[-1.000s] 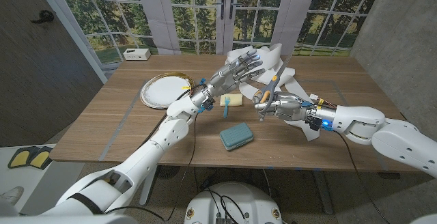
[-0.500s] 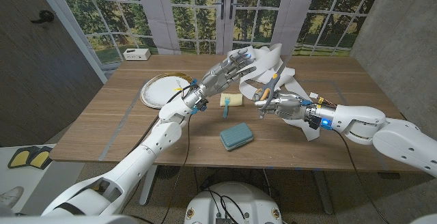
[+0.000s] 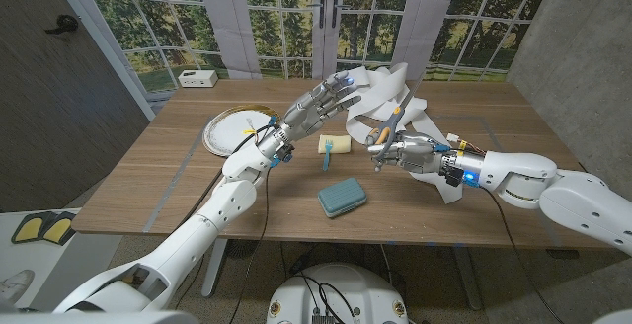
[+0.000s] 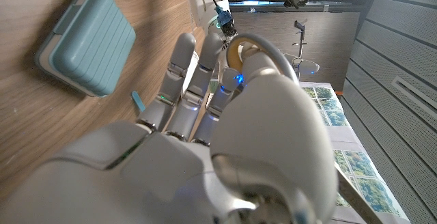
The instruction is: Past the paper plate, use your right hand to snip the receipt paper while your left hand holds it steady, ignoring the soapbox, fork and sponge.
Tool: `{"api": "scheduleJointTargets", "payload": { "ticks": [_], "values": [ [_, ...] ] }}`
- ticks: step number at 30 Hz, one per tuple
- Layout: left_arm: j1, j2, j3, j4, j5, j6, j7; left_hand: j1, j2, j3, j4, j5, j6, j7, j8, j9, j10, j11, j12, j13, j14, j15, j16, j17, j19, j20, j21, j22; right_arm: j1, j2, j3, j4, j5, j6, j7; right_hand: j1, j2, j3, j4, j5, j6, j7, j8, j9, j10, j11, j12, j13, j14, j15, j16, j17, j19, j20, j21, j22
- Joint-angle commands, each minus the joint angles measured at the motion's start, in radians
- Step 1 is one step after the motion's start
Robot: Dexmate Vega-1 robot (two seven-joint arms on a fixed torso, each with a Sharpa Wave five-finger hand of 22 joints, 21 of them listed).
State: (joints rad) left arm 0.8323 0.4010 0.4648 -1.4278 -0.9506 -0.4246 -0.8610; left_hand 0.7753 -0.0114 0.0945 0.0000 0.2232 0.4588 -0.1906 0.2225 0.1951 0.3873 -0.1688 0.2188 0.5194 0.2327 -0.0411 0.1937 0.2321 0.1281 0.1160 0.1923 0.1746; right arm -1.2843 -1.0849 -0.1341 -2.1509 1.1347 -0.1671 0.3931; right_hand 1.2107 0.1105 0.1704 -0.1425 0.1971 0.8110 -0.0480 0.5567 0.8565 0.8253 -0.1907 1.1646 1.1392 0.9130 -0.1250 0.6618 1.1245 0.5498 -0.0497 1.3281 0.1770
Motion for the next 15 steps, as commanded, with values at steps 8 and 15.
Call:
{"api": "scheduleJointTargets", "payload": {
  "ticks": [8,15],
  "values": [
    [0.013,0.004,-0.008,0.002,-0.012,-0.005,0.008,-0.001,0.014,0.006,0.009,0.01,0.053,-0.005,0.013,0.001,0.023,-0.008,0.012,-0.008,0.018,-0.097,0.01,-0.006,0.002,-0.016,0.005,0.003,-0.032,0.025,0.022,-0.005,0.049,-0.014,-0.034,-0.01,-0.012,0.04,-0.006,0.099,0.039,0.013,0.033,0.058,0.036,0.005,0.008,0.023,0.031,-0.101,-0.026,0.023,0.032,-0.03,-0.01,-0.005],
    [0.016,0.005,-0.009,-0.003,-0.011,-0.006,0.012,0.0,0.017,0.007,0.009,0.011,0.057,-0.001,0.011,0.001,0.024,-0.012,0.012,-0.011,0.021,-0.097,0.011,-0.008,0.003,-0.018,0.005,0.003,-0.044,0.05,0.029,-0.009,0.092,-0.025,-0.047,-0.042,-0.037,0.083,-0.005,0.201,0.031,0.015,0.058,0.123,0.047,0.008,0.021,0.06,0.064,-0.102,-0.057,0.025,0.057,-0.033,-0.03,-0.004]
  ]
}}
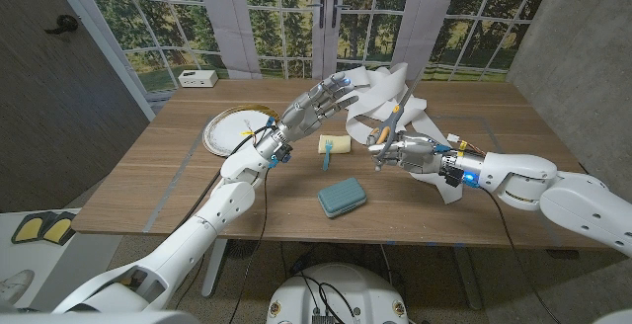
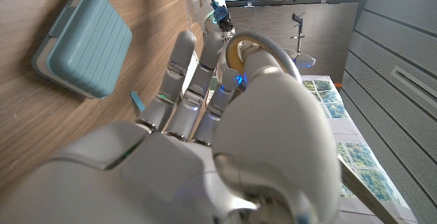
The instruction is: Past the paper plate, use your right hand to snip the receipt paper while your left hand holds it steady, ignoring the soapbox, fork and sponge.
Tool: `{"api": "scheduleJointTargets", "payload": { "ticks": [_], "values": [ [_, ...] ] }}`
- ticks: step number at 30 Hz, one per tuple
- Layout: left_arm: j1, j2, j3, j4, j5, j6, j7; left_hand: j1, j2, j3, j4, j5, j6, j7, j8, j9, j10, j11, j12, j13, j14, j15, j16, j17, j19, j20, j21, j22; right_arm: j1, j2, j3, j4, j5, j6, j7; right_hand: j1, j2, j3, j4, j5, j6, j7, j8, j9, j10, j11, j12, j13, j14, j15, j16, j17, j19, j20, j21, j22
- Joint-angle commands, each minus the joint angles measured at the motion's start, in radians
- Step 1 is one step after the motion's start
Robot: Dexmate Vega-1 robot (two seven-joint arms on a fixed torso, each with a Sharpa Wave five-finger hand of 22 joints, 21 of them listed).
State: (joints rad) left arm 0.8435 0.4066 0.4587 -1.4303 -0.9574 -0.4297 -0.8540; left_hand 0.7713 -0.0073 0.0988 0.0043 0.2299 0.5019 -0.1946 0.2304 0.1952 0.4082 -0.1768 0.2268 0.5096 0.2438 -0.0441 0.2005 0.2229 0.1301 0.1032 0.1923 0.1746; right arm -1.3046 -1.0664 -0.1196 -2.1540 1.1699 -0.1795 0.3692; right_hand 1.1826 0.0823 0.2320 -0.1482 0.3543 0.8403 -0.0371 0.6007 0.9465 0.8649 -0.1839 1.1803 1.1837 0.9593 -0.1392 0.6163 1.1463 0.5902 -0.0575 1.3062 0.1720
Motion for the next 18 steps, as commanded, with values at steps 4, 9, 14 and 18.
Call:
{"api": "scheduleJointTargets", "payload": {
  "ticks": [4,9,14,18],
  "values": [
    [0.008,0.004,-0.005,-0.009,-0.003,-0.001,0.009,0.005,0.015,0.003,0.005,0.005,0.015,0.004,0.003,0.001,0.004,-0.003,0.004,-0.003,0.011,-0.095,0.004,0.0,0.002,-0.005,0.005,0.003,-0.031,0.057,0.017,-0.009,0.103,-0.025,-0.034,-0.028,-0.012,0.045,0.001,0.089,-0.021,0.006,0.017,0.07,0.026,-0.005,-0.002,0.004,0.054,-0.092,-0.016,0.005,0.054,-0.045,-0.004,0.004],
    [0.014,0.009,-0.006,-0.018,0.0,-0.002,0.016,0.005,0.019,0.004,0.005,0.006,0.016,0.004,0.001,0.001,0.005,-0.004,0.004,-0.005,0.011,-0.095,0.004,-0.001,0.002,-0.005,0.005,0.003,-0.036,0.067,0.022,-0.019,0.123,-0.035,-0.043,-0.042,0.019,0.067,0.007,0.119,-0.097,0.015,0.018,0.148,0.085,-0.011,-0.05,-0.066,0.151,-0.094,-0.022,-0.044,0.142,-0.11,0.027,0.004],
    [0.019,0.011,-0.006,-0.022,-0.001,-0.002,0.02,0.006,0.024,0.005,0.006,0.006,0.023,0.003,0.002,0.001,0.008,-0.003,0.004,-0.007,0.015,-0.096,0.005,-0.003,0.004,-0.007,0.006,0.003,-0.045,0.07,0.033,-0.034,0.142,-0.05,-0.063,-0.057,0.032,0.08,0.011,0.13,-0.121,0.018,0.028,0.189,0.118,-0.011,-0.05,-0.07,0.174,-0.093,-0.031,-0.057,0.163,-0.116,0.027,0.002],
    [0.022,0.012,-0.005,-0.025,0.0,-0.003,0.025,0.007,0.028,0.007,0.006,0.007,0.031,0.002,0.003,0.0,0.013,-0.001,0.006,-0.01,0.015,-0.097,0.005,-0.004,0.004,-0.006,0.005,0.003,-0.044,0.076,0.037,-0.037,0.16,-0.061,-0.067,-0.075,0.021,0.091,0.009,0.145,-0.124,0.016,0.042,0.221,0.12,-0.011,-0.064,-0.078,0.189,-0.093,-0.04,-0.059,0.176,-0.118,0.022,0.001]
  ]
}}
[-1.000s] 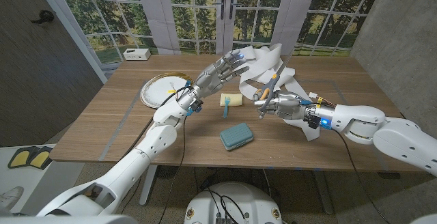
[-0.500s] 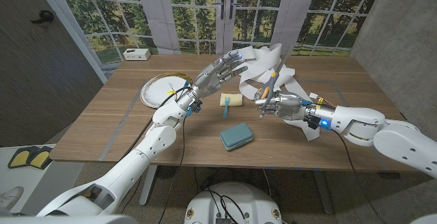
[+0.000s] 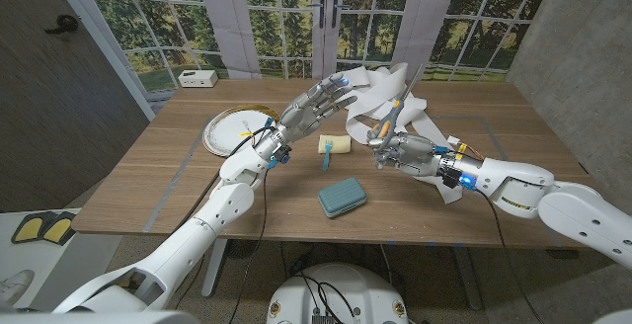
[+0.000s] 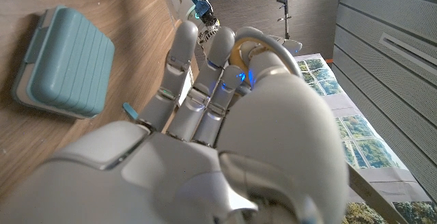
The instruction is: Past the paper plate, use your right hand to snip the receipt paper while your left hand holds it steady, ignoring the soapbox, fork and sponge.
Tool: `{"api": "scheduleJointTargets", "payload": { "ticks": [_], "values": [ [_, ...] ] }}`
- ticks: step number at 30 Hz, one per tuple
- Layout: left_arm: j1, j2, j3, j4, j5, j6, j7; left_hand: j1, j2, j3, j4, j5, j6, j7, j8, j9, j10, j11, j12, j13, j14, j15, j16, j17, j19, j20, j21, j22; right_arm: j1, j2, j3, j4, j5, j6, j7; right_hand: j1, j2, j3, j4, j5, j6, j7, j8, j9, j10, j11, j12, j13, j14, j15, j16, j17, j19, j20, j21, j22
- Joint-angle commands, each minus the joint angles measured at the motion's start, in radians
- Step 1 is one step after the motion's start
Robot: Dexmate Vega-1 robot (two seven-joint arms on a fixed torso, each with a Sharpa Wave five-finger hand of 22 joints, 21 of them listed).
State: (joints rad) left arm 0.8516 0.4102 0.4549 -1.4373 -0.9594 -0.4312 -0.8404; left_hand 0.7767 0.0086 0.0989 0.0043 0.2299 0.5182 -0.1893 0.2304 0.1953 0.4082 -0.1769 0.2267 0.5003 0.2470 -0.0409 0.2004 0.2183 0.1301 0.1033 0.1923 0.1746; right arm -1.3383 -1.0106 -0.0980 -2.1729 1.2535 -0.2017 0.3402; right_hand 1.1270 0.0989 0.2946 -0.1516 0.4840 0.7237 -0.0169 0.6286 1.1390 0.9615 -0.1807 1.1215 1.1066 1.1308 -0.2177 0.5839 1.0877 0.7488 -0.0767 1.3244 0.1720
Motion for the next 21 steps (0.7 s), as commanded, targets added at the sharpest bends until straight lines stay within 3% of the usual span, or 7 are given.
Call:
{"api": "scheduleJointTargets", "payload": {
  "ticks": [1,5,8,18,21],
  "values": [
    [0.014,0.009,-0.001,-0.018,0.004,-0.002,0.012,0.001,0.013,0.007,0.006,0.007,0.018,-0.003,0.004,0.0,0.014,-0.002,0.006,-0.001,0.013,-0.1,0.005,0.0,0.004,-0.005,0.005,0.003,-0.01,0.02,0.015,-0.019,0.072,-0.038,-0.038,-0.023,0.007,0.033,0.013,0.02,-0.013,-0.002,0.017,0.037,0.03,-0.015,-0.003,0.003,0.027,-0.014,-0.007,0.0,0.021,-0.1,0.002,0.001],
    [0.015,0.012,-0.002,-0.021,0.005,0.0,0.017,0.004,0.021,0.01,0.006,0.009,0.027,-0.006,0.004,0.0,0.021,-0.004,0.008,-0.004,0.015,-0.103,0.005,-0.001,0.006,-0.007,0.006,0.002,-0.003,0.039,0.009,-0.012,0.091,-0.039,-0.021,-0.035,0.004,0.042,0.013,0.029,-0.023,-0.001,0.024,0.055,0.035,-0.015,-0.009,0.003,0.032,-0.014,-0.015,-0.003,0.028,-0.105,-0.002,0.001],
    [0.016,0.015,-0.002,-0.022,0.006,0.0,0.019,0.005,0.023,0.011,0.006,0.009,0.029,-0.006,0.004,0.0,0.022,-0.004,0.008,-0.006,0.018,-0.103,0.006,-0.002,0.006,-0.008,0.006,0.002,-0.007,0.057,0.009,-0.015,0.09,-0.022,-0.018,-0.07,0.027,0.056,0.036,0.041,-0.019,0.009,0.011,0.028,0.053,-0.016,-0.011,0.005,0.05,-0.01,-0.025,-0.008,0.037,-0.103,-0.009,0.001],
    [0.013,0.012,-0.001,-0.019,0.004,-0.002,0.018,0.01,0.032,0.014,0.004,0.011,0.053,-0.006,0.007,0.0,0.03,-0.011,0.009,-0.012,0.022,-0.104,0.006,-0.006,0.008,-0.011,0.005,0.002,-0.013,0.063,0.018,-0.021,0.094,-0.027,-0.047,-0.087,-0.001,0.091,0.013,0.062,0.001,0.002,0.015,0.02,0.058,-0.016,-0.015,0.037,0.07,-0.013,-0.041,0.006,0.051,-0.11,-0.025,0.002],
    [0.014,0.013,0.0,-0.018,0.005,-0.001,0.02,0.011,0.033,0.014,0.004,0.012,0.056,-0.006,0.007,0.0,0.032,-0.014,0.009,-0.014,0.024,-0.105,0.006,-0.007,0.008,-0.011,0.005,0.002,-0.014,0.064,0.021,-0.024,0.08,-0.019,-0.041,-0.087,-0.027,0.081,0.002,0.052,0.005,-0.005,0.02,0.024,0.054,-0.015,-0.017,0.043,0.074,-0.015,-0.042,0.006,0.049,-0.115,-0.026,0.005]
  ]
}}
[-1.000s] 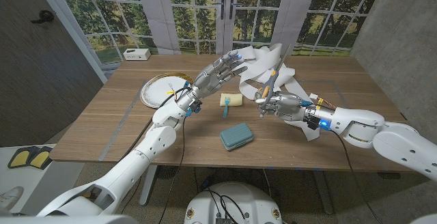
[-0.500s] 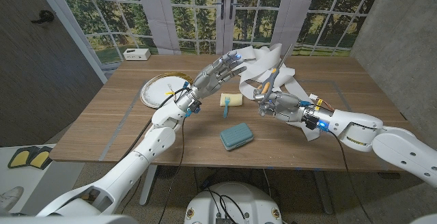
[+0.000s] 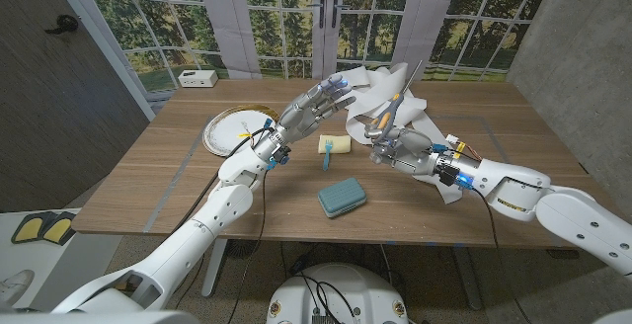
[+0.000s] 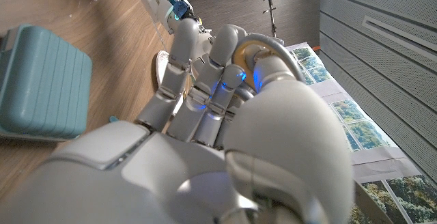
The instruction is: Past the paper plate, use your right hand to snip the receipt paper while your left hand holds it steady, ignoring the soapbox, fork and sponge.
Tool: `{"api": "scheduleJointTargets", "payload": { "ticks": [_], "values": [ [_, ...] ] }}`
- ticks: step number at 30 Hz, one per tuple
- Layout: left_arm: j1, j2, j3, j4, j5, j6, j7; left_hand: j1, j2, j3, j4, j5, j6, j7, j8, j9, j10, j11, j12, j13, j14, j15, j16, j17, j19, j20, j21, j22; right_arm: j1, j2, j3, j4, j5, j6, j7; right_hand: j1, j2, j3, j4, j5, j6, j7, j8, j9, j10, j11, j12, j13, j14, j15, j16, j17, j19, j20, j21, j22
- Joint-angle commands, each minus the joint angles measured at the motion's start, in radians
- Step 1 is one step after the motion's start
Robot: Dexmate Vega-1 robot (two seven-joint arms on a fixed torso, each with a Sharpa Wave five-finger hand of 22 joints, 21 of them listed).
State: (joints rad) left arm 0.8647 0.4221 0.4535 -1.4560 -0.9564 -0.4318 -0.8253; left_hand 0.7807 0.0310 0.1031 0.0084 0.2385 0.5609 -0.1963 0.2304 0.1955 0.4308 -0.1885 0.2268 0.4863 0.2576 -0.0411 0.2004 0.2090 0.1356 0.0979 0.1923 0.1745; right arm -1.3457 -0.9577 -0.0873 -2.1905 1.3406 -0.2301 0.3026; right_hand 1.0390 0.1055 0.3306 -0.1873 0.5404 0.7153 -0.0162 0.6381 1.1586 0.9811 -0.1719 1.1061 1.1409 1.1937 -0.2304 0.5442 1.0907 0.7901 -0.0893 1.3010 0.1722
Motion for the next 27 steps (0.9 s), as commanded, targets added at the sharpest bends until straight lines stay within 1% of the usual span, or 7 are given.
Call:
{"api": "scheduleJointTargets", "payload": {
  "ticks": [1,3,7,8,11,18,27],
  "values": [
    [0.0,0.001,0.001,0.001,0.001,0.001,0.004,0.008,0.012,0.011,0.0,0.004,0.018,-0.001,0.007,-0.001,0.009,-0.003,0.009,-0.001,0.013,-0.106,0.006,0.002,0.002,-0.006,0.005,0.002,-0.005,0.01,0.011,-0.007,-0.01,0.01,-0.005,-0.002,-0.038,0.04,0.038,-0.011,0.015,-0.009,0.01,0.003,0.027,-0.025,-0.008,0.003,0.011,-0.001,-0.005,-0.001,0.007,-0.104,-0.003,0.005],
    [0.0,0.001,0.001,0.001,0.002,-0.001,0.005,0.01,0.014,0.012,-0.001,0.004,0.025,0.0,0.009,-0.001,0.011,-0.005,0.009,-0.002,0.016,-0.106,0.007,0.001,0.003,-0.006,0.005,0.002,0.002,0.01,0.006,-0.001,-0.019,0.011,0.007,-0.002,-0.061,0.017,0.033,-0.044,0.018,-0.021,0.014,0.007,0.022,-0.026,-0.015,0.003,0.013,-0.001,-0.005,-0.003,-0.007,-0.101,-0.001,0.01],
    [0.003,0.004,0.0,-0.004,0.003,0.001,0.011,0.012,0.018,0.012,-0.002,0.006,0.048,-0.005,0.014,-0.001,0.014,-0.01,0.009,-0.006,0.019,-0.109,0.007,0.0,0.004,-0.007,0.005,0.002,0.004,0.0,0.004,-0.002,-0.042,0.013,0.004,-0.033,-0.107,-0.055,0.049,-0.197,0.028,-0.034,0.02,0.007,0.025,-0.026,-0.006,0.029,0.013,0.0,-0.006,-0.006,-0.025,-0.104,0.009,0.014],
    [0.004,0.006,-0.001,-0.006,0.002,0.003,0.014,0.012,0.018,0.013,-0.002,0.006,0.05,-0.005,0.014,-0.001,0.015,-0.008,0.009,-0.006,0.019,-0.108,0.007,0.0,0.004,-0.007,0.005,0.002,0.008,-0.006,0.0,0.001,-0.061,0.019,0.019,-0.06,-0.137,-0.084,0.057,-0.237,0.038,-0.04,0.028,0.01,0.023,-0.027,-0.014,0.024,0.008,0.002,-0.005,0.0,-0.023,-0.103,0.009,0.011],
    [0.005,0.008,-0.002,-0.009,0.001,0.006,0.017,0.013,0.021,0.013,-0.002,0.007,0.058,-0.004,0.015,-0.001,0.018,-0.011,0.01,-0.008,0.02,-0.109,0.007,-0.001,0.005,-0.009,0.005,0.002,0.011,-0.014,0.0,-0.001,-0.084,0.027,0.026,-0.082,-0.151,-0.105,0.066,-0.269,0.042,-0.046,0.045,0.03,0.03,-0.028,-0.01,0.033,0.002,0.002,-0.008,0.008,-0.025,-0.101,0.002,0.008],
    [0.006,0.008,-0.003,-0.011,0.001,0.007,0.023,0.015,0.027,0.015,-0.002,0.009,0.073,-0.005,0.016,-0.001,0.024,-0.012,0.011,-0.012,0.027,-0.112,0.009,-0.002,0.005,-0.01,0.005,0.002,0.017,-0.01,-0.008,0.004,-0.114,0.061,0.061,-0.182,-0.207,-0.173,0.107,-0.286,0.059,-0.04,0.077,0.043,0.068,-0.025,0.04,0.085,-0.004,0.003,-0.025,0.016,0.011,-0.09,-0.03,-0.002],
    [0.011,0.008,-0.004,-0.012,0.002,0.004,0.027,0.017,0.032,0.016,-0.002,0.011,0.093,-0.004,0.018,-0.002,0.031,-0.015,0.012,-0.017,0.034,-0.116,0.01,-0.003,0.007,-0.014,0.005,0.002,0.017,0.0,-0.012,0.01,-0.13,0.092,0.076,-0.228,-0.227,-0.208,0.127,-0.275,0.05,-0.039,0.083,0.033,0.051,-0.024,0.062,0.079,-0.008,0.004,-0.042,0.011,0.032,-0.081,-0.066,-0.004]
  ]
}}
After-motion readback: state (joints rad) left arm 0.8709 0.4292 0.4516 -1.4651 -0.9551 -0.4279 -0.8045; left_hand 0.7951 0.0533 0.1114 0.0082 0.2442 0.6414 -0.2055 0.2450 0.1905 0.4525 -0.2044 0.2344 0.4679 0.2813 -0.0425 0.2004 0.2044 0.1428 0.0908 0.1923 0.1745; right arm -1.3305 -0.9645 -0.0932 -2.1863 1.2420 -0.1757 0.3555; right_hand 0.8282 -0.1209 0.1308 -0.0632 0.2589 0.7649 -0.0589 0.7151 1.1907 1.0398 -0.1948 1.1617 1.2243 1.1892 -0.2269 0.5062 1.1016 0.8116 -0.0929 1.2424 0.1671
